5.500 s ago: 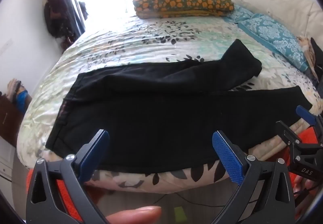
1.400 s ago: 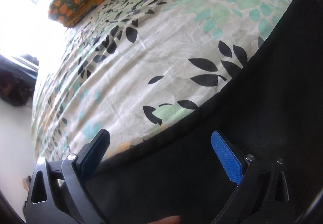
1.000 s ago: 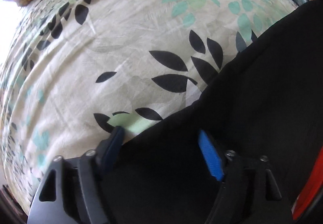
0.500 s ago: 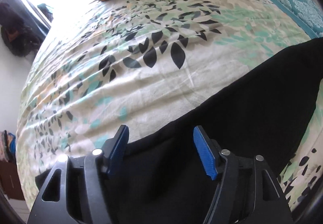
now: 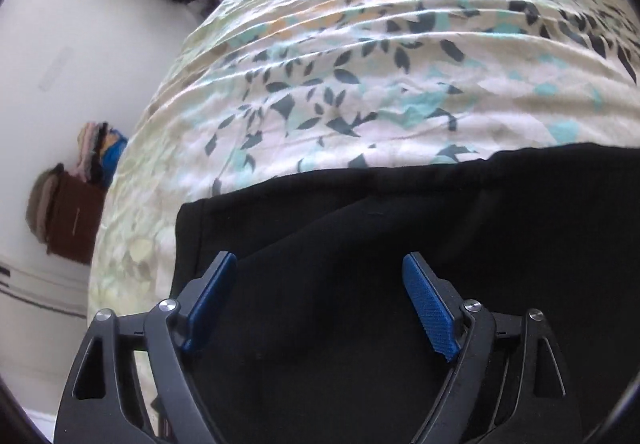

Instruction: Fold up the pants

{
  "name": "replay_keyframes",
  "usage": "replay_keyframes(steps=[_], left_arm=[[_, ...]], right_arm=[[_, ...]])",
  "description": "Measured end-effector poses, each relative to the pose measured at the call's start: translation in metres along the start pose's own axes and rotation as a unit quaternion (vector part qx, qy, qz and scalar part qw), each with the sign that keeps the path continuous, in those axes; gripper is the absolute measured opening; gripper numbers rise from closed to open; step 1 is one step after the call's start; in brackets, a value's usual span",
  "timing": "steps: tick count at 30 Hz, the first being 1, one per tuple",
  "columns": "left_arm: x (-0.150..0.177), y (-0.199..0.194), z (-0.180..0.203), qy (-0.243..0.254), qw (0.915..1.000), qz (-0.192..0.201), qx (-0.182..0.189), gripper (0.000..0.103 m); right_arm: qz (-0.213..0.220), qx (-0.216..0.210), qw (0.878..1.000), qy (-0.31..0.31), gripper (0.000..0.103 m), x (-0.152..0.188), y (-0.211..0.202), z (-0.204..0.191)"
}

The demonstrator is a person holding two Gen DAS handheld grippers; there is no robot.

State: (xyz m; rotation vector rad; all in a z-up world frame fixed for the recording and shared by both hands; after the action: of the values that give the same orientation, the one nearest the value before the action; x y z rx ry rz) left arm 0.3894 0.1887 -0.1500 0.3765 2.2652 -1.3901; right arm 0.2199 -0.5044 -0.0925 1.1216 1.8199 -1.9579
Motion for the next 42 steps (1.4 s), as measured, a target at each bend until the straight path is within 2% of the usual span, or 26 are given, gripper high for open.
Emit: replay_keyframes(steps=[3,5,8,11,14,15,17,20,22,24,26,29,31,33,35,36,37,39,42], left_arm=[[0.006,-0.028,-0.028,-0.076,0.9944,0.004,0.074,0.084],[0.021,-0.064,-0.03,-0.084,0.9882,0.024,0.126,0.087],[0.064,-0.125,-0.016,-0.067,0.9758,0.045,0.203,0.092],[0.126,-0.179,0.019,-0.031,0.9596,0.037,0.277,0.095],[0.188,-0.212,0.061,0.002,0.9477,0.019,0.318,0.095],[0.204,-0.218,0.074,0.015,0.9465,0.016,0.322,0.095],[0.229,-0.224,0.092,0.033,0.9498,0.022,0.31,0.095],[0.25,-0.224,0.105,0.059,0.9579,0.037,0.279,0.095],[0.256,-0.217,0.104,0.063,0.9597,0.038,0.271,0.096],[0.255,-0.217,0.097,0.06,0.9621,0.043,0.262,0.096],[0.249,-0.222,0.087,0.034,0.9622,0.048,0.266,0.096],[0.24,-0.231,0.071,-0.005,0.959,0.082,0.271,0.096],[0.237,-0.228,0.071,-0.011,0.9604,0.088,0.264,0.096],[0.238,-0.216,0.074,-0.016,0.9642,0.077,0.253,0.096],[0.242,-0.201,0.078,-0.017,0.9681,0.051,0.245,0.096],[0.245,-0.198,0.079,-0.013,0.9687,0.05,0.243,0.098],[0.246,-0.198,0.081,-0.002,0.9686,0.059,0.241,0.101],[0.246,-0.2,0.089,0.021,0.9706,0.06,0.232,0.102],[0.246,-0.2,0.091,0.02,0.9712,0.064,0.229,0.102]], right_arm=[[-0.009,0.003,1.0,0.021,0.09,0.032,-0.038,-0.011],[-0.009,0.009,0.999,0.034,0.093,0.058,-0.069,-0.021],[-0.007,0.01,0.999,0.049,0.097,0.102,-0.109,-0.045],[-0.013,0.007,0.998,0.068,0.098,0.148,-0.136,-0.077],[-0.027,-0.013,0.997,0.074,0.099,0.189,-0.146,-0.111],[-0.031,-0.013,0.997,0.063,0.099,0.2,-0.147,-0.121],[-0.03,-0.009,0.999,0.018,0.099,0.216,-0.149,-0.141],[-0.035,0.01,0.999,-0.036,0.1,0.232,-0.142,-0.154],[-0.063,0.027,0.997,-0.039,0.101,0.242,-0.127,-0.151],[-0.063,0.025,0.997,-0.021,0.103,0.245,-0.123,-0.144],[-0.045,0.043,0.998,-0.024,0.103,0.24,-0.13,-0.143],[0.009,0.032,0.999,-0.023,0.103,0.23,-0.15,-0.148],[0.028,0.022,0.999,-0.021,0.103,0.226,-0.152,-0.153],[0.018,0.011,1.0,-0.015,0.103,0.229,-0.141,-0.157],[-0.027,0.013,1.0,0.001,0.103,0.24,-0.118,-0.152],[-0.029,0.014,0.999,-0.002,0.103,0.243,-0.112,-0.151],[-0.004,0.017,1.0,-0.017,0.103,0.245,-0.115,-0.154],[-0.006,0.029,0.999,-0.028,0.103,0.245,-0.112,-0.159],[-0.007,0.027,0.999,-0.024,0.103,0.245,-0.112,-0.158]])
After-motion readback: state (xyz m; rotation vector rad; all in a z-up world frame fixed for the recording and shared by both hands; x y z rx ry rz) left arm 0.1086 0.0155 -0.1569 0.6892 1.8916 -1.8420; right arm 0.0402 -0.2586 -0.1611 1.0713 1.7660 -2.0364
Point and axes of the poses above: each gripper's, at about its wrist camera, not at the fingertips, and y roughly the way its jaws point, z to its right, x to its underside, the point moved 2 cm from there along y, roughly the way its jaws point, and after that the axes turned 10 degrees about z, right-handed, at the moved point
